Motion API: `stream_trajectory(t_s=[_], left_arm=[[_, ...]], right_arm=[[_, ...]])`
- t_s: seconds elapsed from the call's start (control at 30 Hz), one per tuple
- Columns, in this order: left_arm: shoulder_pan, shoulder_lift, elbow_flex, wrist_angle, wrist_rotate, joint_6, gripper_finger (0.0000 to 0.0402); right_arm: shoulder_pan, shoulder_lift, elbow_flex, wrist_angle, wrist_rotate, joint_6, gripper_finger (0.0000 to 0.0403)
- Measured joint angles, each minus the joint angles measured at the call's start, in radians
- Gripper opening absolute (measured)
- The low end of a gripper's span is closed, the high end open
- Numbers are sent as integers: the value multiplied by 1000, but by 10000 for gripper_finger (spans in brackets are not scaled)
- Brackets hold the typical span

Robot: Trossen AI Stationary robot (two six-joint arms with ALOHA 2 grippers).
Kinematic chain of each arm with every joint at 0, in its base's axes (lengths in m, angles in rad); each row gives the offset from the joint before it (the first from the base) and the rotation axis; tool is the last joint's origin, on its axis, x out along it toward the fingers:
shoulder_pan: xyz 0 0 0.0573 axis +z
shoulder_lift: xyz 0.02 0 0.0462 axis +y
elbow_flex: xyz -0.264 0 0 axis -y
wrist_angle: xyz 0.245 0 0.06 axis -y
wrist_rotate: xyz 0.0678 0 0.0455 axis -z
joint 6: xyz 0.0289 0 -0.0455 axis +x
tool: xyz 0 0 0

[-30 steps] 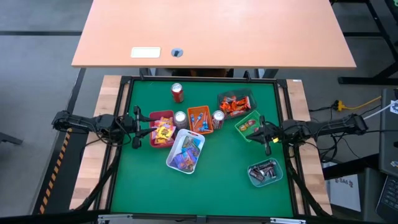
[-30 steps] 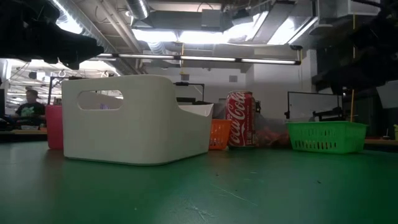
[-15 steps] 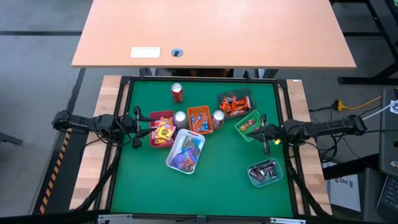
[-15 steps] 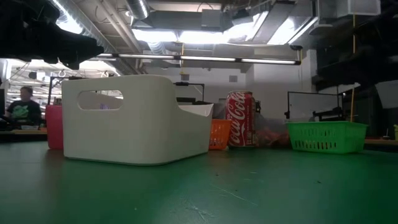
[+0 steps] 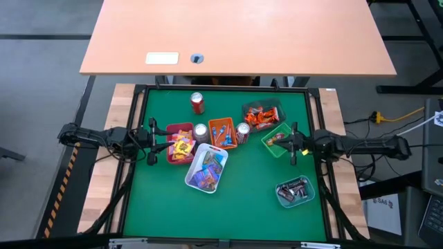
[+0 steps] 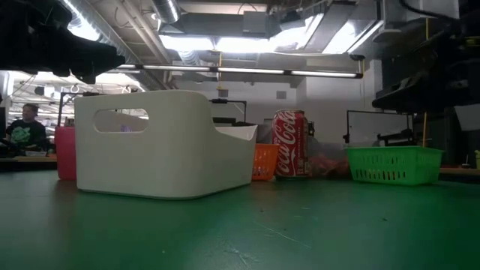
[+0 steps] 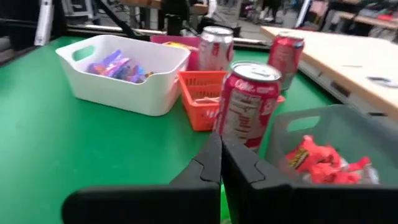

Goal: Sort candy
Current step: Return to Home Position

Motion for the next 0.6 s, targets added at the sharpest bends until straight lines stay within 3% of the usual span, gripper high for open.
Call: stream_trajectory(t_s=[0.13,0.6], left_arm=[[0,0,0,0,0,0,178],[0,0,0,0,0,0,178]], right_arm=[[-38,0,0,-14,-83,15,3],[-41,0,0,-15,-62,16,3]])
